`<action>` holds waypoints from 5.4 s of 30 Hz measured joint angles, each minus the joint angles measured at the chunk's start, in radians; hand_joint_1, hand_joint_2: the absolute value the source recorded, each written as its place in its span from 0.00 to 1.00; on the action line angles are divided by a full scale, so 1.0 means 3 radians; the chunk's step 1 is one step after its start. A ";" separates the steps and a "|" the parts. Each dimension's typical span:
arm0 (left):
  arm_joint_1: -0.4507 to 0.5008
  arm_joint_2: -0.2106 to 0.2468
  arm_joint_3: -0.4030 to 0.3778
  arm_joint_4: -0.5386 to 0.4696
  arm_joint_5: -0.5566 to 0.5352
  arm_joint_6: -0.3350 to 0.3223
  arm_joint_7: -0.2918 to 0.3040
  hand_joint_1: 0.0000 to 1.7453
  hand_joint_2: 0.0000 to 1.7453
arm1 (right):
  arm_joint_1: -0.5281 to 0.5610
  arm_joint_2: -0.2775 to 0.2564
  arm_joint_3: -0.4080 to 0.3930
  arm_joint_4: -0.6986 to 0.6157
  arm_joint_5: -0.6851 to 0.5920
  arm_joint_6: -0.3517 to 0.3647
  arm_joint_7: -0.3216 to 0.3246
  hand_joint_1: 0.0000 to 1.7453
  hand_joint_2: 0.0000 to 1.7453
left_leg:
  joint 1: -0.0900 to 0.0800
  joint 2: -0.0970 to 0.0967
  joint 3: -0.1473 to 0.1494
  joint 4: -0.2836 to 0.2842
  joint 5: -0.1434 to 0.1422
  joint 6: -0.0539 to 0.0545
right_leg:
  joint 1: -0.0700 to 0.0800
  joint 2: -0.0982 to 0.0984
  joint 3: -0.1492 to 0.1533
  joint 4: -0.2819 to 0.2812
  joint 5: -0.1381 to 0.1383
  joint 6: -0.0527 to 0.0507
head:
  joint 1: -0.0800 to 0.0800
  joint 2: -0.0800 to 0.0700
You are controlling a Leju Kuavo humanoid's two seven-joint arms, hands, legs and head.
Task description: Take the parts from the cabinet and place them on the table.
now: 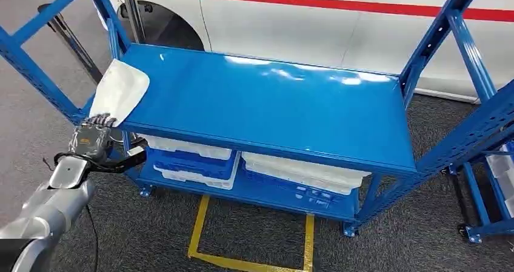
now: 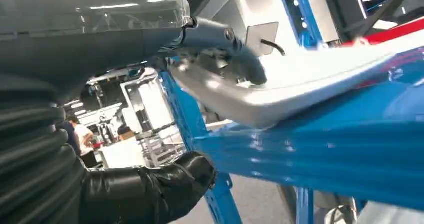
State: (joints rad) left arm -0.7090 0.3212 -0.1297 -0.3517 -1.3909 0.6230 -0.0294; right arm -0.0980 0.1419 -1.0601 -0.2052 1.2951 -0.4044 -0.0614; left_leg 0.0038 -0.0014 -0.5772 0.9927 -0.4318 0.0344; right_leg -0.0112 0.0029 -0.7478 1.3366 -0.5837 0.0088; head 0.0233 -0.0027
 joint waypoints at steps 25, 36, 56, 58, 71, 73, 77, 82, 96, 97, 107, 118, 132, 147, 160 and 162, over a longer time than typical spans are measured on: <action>0.0124 0.0162 0.0220 -0.0015 0.0371 -0.0192 -0.0517 1.00 1.00 | -0.0005 -0.0008 0.0001 -0.0001 0.0042 0.0013 0.0028 0.00 0.00 | 0.0017 -0.0013 -0.0026 0.0037 -0.0017 -0.0048 | 0.0043 0.0013 0.0448 -0.0942 0.0415 -0.0071 | -0.0005 0.0000; 0.0225 0.0165 0.0413 -0.0216 0.0623 0.0238 -0.0691 1.00 1.00 | 0.0005 -0.0010 0.0001 -0.0001 0.0046 0.0020 0.0034 0.00 0.00 | -0.0014 -0.0005 -0.0050 0.0145 -0.0078 -0.0081 | 0.0001 0.0009 0.0439 -0.0908 0.0388 -0.0040 | 0.0000 0.0000; 0.0059 0.0230 0.0974 -0.0574 0.1667 -0.0014 -0.1282 1.00 1.00 | 0.0007 -0.0006 0.0000 -0.0003 0.0053 0.0055 0.0033 0.00 0.00 | 0.0029 0.0010 -0.0026 0.0048 -0.0025 -0.0052 | 0.0047 0.0027 0.0407 -0.0923 0.0421 -0.0079 | -0.0006 0.0000; -0.0098 0.0263 0.1029 -0.0701 0.1777 -0.0164 -0.1284 1.00 1.00 | 0.0013 -0.0006 0.0000 -0.0003 0.0057 0.0059 0.0023 0.00 0.00 | 0.0024 0.0007 -0.0026 0.0040 -0.0019 -0.0022 | 0.0039 0.0019 0.0253 -0.0570 0.0195 -0.0054 | -0.0003 0.0000; -0.0495 0.0228 0.1053 -0.1180 0.2010 -0.0248 -0.1195 1.00 1.00 | 0.0006 0.0006 0.0004 -0.0003 0.0085 0.0060 0.0000 0.00 0.00 | 0.0019 0.0009 -0.0071 0.0140 -0.0102 -0.0147 | -0.0005 0.0013 0.0391 -0.0920 0.0456 -0.0130 | -0.0009 0.0000; -0.0531 0.0225 0.1063 -0.1206 0.2059 -0.0251 -0.1200 1.00 1.00 | 0.0006 0.0008 0.0004 -0.0003 0.0084 0.0058 0.0005 0.00 0.00 | 0.0026 0.0008 -0.0175 0.0404 -0.0279 -0.0169 | -0.0003 0.0012 0.0394 -0.0930 0.0459 -0.0153 | -0.0009 0.0000; -0.0537 0.0181 0.1073 -0.1219 0.2080 -0.0292 -0.1198 1.00 1.00 | 0.0006 0.0022 0.0003 -0.0002 0.0084 0.0067 0.0005 0.00 0.00 | 0.0029 0.0008 -0.0527 0.1126 -0.0495 -0.0197 | 0.0002 0.0011 0.0397 -0.0930 0.0457 -0.0159 | -0.0008 0.0000; -0.0572 0.0087 0.1053 -0.1236 0.1995 -0.0319 -0.1118 1.00 1.00 | 0.0003 0.0038 0.0005 -0.0003 0.0099 0.0069 0.0005 0.00 0.00 | 0.0001 0.0010 -0.0048 0.0108 -0.0058 -0.0149 | 0.0025 0.0017 0.0393 -0.0924 0.0455 -0.0129 | -0.0008 0.0000; -0.0704 -0.0544 0.0838 -0.1017 0.1943 -0.0235 -0.1021 1.00 1.00 | -0.0017 0.0055 0.0018 -0.0001 0.0135 0.0070 0.0009 0.00 0.00 | -0.0003 -0.0011 -0.0039 0.0104 -0.0055 -0.0023 | 0.0008 0.0008 0.0333 -0.0835 0.0521 -0.0054 | -0.0003 0.0000; -0.0725 -0.0573 0.0835 -0.1002 0.1943 -0.0223 -0.1020 1.00 1.00 | -0.0017 0.0055 0.0019 -0.0001 0.0141 0.0070 0.0019 0.00 0.00 | -0.0030 -0.0014 -0.0061 0.0130 -0.0070 -0.0044 | 0.0022 0.0009 0.0365 -0.0906 0.0467 -0.0058 | -0.0001 0.0000; -0.0759 -0.0652 0.0825 -0.0963 0.1956 -0.0176 -0.1029 1.00 1.00 | -0.0014 0.0055 0.0037 -0.0001 0.0155 0.0072 0.0029 0.00 0.00 | -0.0020 -0.0012 -0.0073 0.0132 -0.0080 -0.0093 | 0.0010 0.0011 0.0357 -0.0938 0.0495 -0.0109 | -0.0006 0.0000; -0.0970 -0.0835 0.0823 -0.0908 0.1976 -0.0034 -0.1029 1.00 1.00 | -0.0023 0.0057 0.0066 -0.0003 0.0173 0.0094 0.0015 0.00 0.00 | -0.0024 -0.0016 -0.0089 0.0108 -0.0035 -0.0085 | 0.0013 0.0011 0.0387 -0.0972 0.0496 -0.0077 | -0.0006 0.0000; -0.1020 -0.0999 0.0821 -0.0891 0.2045 0.0178 -0.1068 1.00 1.00 | -0.0020 0.0059 0.0067 -0.0001 0.0181 0.0089 0.0028 0.00 0.00 | -0.0030 -0.0019 -0.0112 0.0163 -0.0043 -0.0047 | 0.0001 0.0016 0.0357 -0.0881 0.0456 -0.0040 | -0.0008 0.0000; -0.1013 -0.1066 0.0820 -0.0913 0.2043 0.0234 -0.1113 1.00 1.00 | -0.0022 0.0070 0.0066 -0.0003 0.0181 0.0067 0.0028 0.00 0.00 | -0.0034 -0.0016 0.0150 0.0089 -0.0208 -0.0091 | 0.0007 0.0004 0.0250 -0.0933 0.0642 -0.0093 | -0.0008 0.0000; -0.0959 -0.1123 0.0795 -0.1001 0.2088 0.0245 -0.1129 1.00 1.00 | -0.0021 0.0078 0.0066 -0.0003 0.0173 0.0058 0.0027 0.00 0.00 | -0.0001 0.0014 -0.0244 0.0128 0.0120 -0.0024 | -0.0065 0.0004 0.0527 -0.0659 0.0326 0.0060 | -0.0004 0.0000; -0.0957 -0.1118 0.0796 -0.1041 0.2088 0.0248 -0.1130 1.00 1.00 | -0.0027 0.0089 0.0066 -0.0003 0.0173 0.0056 0.0027 0.00 0.00 | -0.0018 0.0008 -0.0313 0.0179 0.0144 -0.0064 | -0.0030 0.0021 0.0609 -0.0835 0.0211 0.0014 | -0.0014 0.0000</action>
State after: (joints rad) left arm -0.9962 -0.0141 0.1091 -0.6642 -0.7645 0.6973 -0.3685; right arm -0.1061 0.1686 -1.0403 -0.2060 1.3470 -0.3876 -0.0534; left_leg -0.0014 0.0011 -0.6712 1.0464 -0.3885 0.0151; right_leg -0.0201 0.0092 -0.5651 1.0860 -0.5204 0.0129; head 0.0191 -0.0027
